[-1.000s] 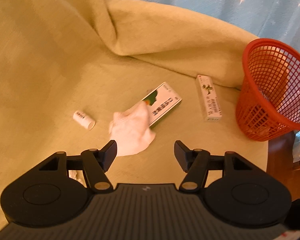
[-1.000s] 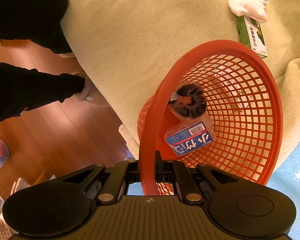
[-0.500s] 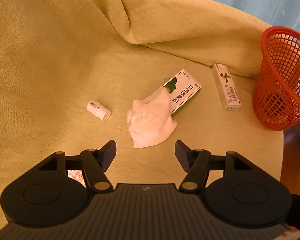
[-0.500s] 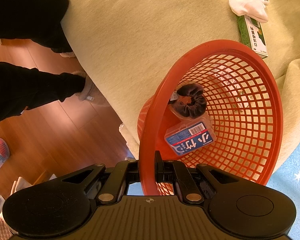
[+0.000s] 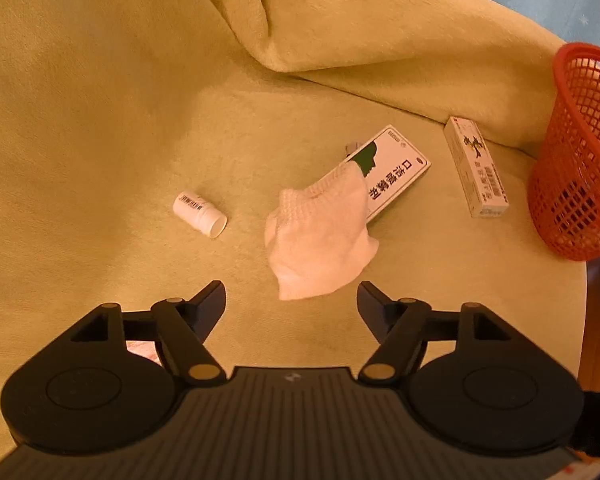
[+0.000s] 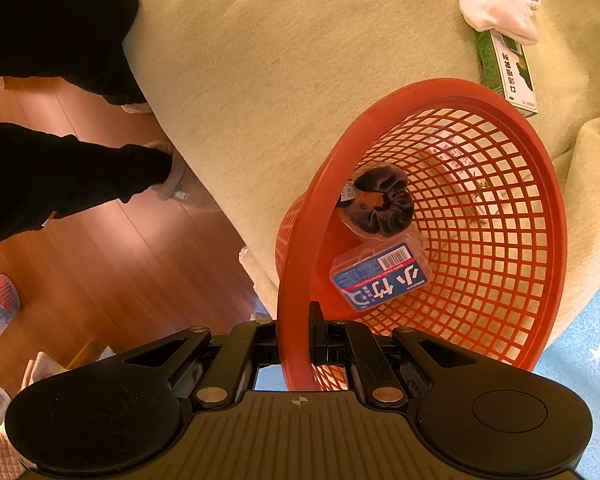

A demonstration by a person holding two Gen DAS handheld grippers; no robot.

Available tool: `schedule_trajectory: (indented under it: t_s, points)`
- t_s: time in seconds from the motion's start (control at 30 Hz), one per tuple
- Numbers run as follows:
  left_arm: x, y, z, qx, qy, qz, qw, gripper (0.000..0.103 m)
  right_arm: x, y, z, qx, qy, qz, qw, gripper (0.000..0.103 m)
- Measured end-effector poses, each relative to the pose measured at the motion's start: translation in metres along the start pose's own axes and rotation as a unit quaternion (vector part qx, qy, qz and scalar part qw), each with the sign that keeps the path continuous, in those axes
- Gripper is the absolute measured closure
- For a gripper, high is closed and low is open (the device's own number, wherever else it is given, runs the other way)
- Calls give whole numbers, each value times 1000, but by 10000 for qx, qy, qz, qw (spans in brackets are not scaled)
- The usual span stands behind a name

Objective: Organize objects
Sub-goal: 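Return the left tool to the white sock and grasp it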

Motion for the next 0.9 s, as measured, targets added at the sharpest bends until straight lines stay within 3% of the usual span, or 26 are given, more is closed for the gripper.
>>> schedule_trajectory:
  t_s: [0.13, 0.57, 0.9]
  points:
    - [12, -8, -6, -7, 57, -114, 9999, 25, 0, 0, -1, 3, -23, 12, 10000, 101]
    - [55, -29, -15, -36, -38, -67, 10000, 26, 3, 0, -4, 52, -37, -5, 10000, 101]
    - [58, -27, -19, -67, 22, 134, 9999, 63, 3, 1, -5, 76, -51, -31, 10000, 101]
Point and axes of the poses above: each gripper's, at about its wrist camera, not at the fingertips, and x roughly the way its jaws point, z to its left, y to its underside, the point moved 2 cm from there along x, roughly the way its jaws point, and after that the axes turned 3 degrees about -z, right-handed, at the moved point
